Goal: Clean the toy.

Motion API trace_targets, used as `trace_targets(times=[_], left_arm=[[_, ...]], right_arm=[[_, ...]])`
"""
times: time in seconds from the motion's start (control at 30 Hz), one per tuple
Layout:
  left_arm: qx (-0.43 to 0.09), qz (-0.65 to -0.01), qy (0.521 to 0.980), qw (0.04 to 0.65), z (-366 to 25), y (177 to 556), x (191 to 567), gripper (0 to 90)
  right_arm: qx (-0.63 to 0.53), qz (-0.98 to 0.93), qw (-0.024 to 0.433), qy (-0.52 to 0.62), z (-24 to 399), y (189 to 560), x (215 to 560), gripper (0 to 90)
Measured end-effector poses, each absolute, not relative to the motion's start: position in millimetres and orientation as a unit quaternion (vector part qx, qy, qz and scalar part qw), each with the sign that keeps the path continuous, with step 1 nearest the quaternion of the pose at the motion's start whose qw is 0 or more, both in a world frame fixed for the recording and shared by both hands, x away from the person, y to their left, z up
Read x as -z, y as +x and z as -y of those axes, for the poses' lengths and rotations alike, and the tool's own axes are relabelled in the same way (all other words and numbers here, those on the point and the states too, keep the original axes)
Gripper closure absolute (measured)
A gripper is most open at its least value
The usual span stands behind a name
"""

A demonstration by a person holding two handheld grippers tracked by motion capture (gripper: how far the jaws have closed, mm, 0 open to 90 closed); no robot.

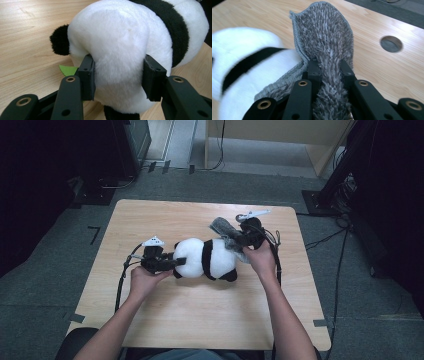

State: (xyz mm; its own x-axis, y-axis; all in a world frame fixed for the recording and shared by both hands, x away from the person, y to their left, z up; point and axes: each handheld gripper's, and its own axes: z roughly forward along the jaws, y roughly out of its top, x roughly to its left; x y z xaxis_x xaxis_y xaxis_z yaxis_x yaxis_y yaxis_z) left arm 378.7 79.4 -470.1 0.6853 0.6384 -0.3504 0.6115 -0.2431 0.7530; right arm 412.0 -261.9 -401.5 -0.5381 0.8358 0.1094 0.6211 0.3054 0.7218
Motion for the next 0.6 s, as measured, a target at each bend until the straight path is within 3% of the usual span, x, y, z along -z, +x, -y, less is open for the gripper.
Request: trace_targets(times=[0.33, 0.6], left_arm=[[-0.008, -0.393, 0.784, 0.481, -81.6, 379.5, 471.6, 51.1], [-0.008, -0.395, 0.780, 0.485, -81.9, 379.3, 471.5, 49.7]], right_arm=[[-0.383, -0.781, 0.150, 0.469, 277.5, 405.6, 396.1, 77.7], [-0.414, -0.791, 0.162, 0.420, 242.6, 393.3, 363.4, 77.7]])
